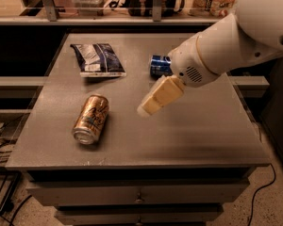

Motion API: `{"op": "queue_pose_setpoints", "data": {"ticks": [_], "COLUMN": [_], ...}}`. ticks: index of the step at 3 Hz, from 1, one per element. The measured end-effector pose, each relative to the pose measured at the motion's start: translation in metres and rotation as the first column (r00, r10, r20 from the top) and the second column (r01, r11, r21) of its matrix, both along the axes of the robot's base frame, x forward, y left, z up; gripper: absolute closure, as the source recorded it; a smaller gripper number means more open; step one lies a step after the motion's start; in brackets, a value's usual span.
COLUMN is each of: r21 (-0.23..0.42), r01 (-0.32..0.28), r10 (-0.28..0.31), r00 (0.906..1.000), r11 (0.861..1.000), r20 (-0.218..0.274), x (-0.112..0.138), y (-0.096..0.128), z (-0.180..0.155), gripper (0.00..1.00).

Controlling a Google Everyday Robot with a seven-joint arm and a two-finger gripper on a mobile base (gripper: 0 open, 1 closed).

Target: Place orange can upright

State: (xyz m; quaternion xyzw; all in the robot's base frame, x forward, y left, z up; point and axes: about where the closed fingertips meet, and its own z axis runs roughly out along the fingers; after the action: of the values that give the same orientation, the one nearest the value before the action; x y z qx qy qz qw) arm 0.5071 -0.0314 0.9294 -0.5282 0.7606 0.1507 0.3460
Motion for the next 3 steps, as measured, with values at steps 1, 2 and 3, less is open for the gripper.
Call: {"op": "queue_pose_setpoints", "data": {"ticks": [1,2,3], "r21": [-0.015,-0.064,-0.126], "r01": [0.02,0.035,0.062], "r10": [-0.02,-0.043,-0.083], "r00": [0.9981,0.9908,0.9822], "r11": [1.0,0.997,0.99], "r20": [-0.058,-0.128,-0.168], "x": [0.007,0.015,0.018], "y": [0.003,0.007,0.021], "z": [-0.003,0.001,0.007], "gripper": [0.0,0.0,0.0]}}
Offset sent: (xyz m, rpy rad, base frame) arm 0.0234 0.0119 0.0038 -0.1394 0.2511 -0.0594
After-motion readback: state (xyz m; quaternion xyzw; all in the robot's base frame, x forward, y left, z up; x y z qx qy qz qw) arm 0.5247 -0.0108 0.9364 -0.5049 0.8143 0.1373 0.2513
